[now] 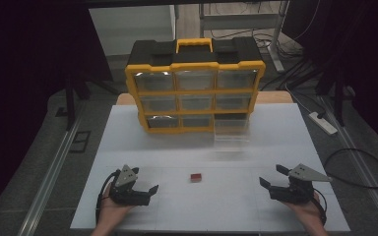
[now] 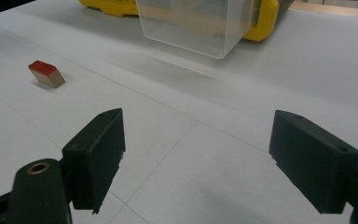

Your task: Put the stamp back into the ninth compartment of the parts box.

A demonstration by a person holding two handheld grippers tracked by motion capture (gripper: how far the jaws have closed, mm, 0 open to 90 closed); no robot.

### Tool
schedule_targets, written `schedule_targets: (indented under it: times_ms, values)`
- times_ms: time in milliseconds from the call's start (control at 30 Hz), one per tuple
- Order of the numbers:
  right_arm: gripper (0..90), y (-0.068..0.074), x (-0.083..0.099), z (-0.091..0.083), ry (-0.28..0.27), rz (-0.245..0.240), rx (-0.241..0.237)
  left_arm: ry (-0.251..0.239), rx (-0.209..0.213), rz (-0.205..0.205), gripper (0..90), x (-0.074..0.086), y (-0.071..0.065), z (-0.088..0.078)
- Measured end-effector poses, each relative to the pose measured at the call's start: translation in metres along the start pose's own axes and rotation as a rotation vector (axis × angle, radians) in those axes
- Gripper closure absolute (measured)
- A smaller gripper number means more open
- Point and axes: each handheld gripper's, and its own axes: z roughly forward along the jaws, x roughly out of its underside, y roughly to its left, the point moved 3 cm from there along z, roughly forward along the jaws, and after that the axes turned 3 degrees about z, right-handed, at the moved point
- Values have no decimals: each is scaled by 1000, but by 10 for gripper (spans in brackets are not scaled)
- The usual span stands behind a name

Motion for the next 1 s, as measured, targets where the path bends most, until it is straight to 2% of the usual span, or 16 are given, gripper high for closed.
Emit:
schedule_targets:
  times_ms: [467, 533, 700, 833, 1000]
  values:
    - [184, -2, 1, 4, 18, 0, 8, 9, -3, 9, 49, -2, 1, 2]
    - [184, -1, 1, 4, 14, 20, -6, 12, 2, 14, 48, -1, 0, 3]
    - [186, 2, -2, 4, 13, 7, 3, 5, 0, 13, 49, -1, -1, 0]
    - [188, 3, -4, 7, 14, -7, 3, 1, 5, -6, 50, 0, -1, -3]
    - [189, 3, -4, 10, 21, -19, 0, 12, 1, 0, 50, 1, -1, -1]
